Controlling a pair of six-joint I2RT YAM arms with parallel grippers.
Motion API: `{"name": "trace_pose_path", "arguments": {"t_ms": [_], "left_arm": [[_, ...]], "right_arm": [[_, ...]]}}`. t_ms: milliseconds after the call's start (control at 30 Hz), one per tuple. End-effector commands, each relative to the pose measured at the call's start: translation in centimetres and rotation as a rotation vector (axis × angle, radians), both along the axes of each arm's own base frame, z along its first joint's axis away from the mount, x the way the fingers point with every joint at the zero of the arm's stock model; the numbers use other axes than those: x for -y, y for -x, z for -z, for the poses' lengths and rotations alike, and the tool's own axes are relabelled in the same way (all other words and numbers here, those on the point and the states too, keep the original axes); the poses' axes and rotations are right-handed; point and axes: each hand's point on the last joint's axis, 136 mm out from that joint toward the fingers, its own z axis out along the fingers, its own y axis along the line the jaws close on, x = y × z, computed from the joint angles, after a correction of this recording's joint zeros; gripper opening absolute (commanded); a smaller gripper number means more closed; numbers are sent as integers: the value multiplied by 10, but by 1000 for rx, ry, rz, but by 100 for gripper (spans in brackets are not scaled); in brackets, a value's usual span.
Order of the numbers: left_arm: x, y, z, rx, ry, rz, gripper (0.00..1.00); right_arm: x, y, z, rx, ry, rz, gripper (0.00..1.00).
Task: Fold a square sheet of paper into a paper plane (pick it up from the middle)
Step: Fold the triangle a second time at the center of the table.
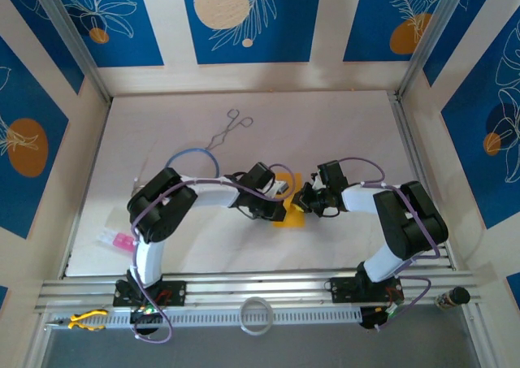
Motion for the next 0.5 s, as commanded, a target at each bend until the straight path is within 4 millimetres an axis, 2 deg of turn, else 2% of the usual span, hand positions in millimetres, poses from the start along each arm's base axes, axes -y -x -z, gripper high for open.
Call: {"name": "trace_pose_path", "arguments": {"t_ms": [0,467], "left_arm": [[-17,17,9,-46,-57,-4,6],[-41,37,9,-75,-76,-35,7]], "right_arm": [[21,23,34,-132,119,26,1],[20,23,35,-138,120,18,0]]}}
